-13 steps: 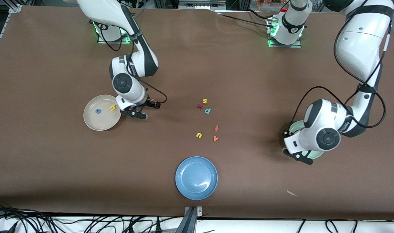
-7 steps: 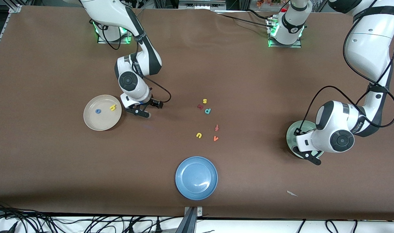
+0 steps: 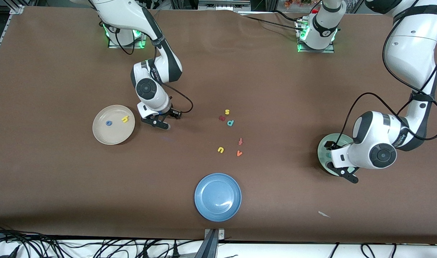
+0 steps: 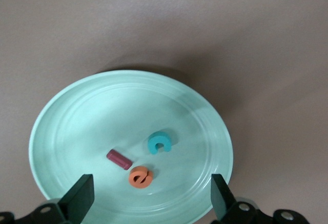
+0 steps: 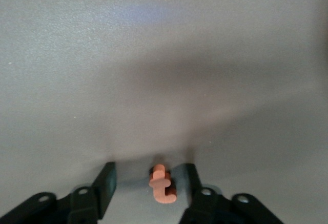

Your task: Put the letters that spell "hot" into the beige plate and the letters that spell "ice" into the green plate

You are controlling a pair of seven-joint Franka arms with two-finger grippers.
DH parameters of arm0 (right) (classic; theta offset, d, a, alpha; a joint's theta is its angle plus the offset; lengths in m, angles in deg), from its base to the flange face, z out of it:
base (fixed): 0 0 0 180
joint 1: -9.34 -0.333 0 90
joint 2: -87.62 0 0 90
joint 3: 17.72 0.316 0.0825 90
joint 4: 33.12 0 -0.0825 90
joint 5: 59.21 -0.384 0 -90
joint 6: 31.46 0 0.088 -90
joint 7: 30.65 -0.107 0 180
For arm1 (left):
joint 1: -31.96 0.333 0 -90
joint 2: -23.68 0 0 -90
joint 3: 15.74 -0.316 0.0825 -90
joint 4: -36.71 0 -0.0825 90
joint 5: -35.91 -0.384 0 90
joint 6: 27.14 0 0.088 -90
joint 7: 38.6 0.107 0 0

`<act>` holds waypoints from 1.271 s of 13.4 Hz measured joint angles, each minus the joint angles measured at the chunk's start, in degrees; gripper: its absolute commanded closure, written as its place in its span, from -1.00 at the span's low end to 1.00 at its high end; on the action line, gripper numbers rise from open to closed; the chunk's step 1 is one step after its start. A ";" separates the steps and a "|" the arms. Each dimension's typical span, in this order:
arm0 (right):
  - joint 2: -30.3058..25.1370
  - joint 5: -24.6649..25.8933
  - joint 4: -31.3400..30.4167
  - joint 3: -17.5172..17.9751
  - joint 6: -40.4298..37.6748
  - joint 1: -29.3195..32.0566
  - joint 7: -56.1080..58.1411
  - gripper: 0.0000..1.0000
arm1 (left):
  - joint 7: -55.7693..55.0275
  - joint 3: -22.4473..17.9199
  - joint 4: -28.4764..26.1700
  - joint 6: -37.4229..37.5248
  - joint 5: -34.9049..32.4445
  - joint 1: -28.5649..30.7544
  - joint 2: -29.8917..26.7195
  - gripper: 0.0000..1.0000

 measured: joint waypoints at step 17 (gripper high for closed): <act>-1.04 -0.02 -1.44 -0.01 0.09 0.00 -0.02 0.31 | -10.92 0.62 0.22 7.43 4.45 1.97 -5.35 -1.00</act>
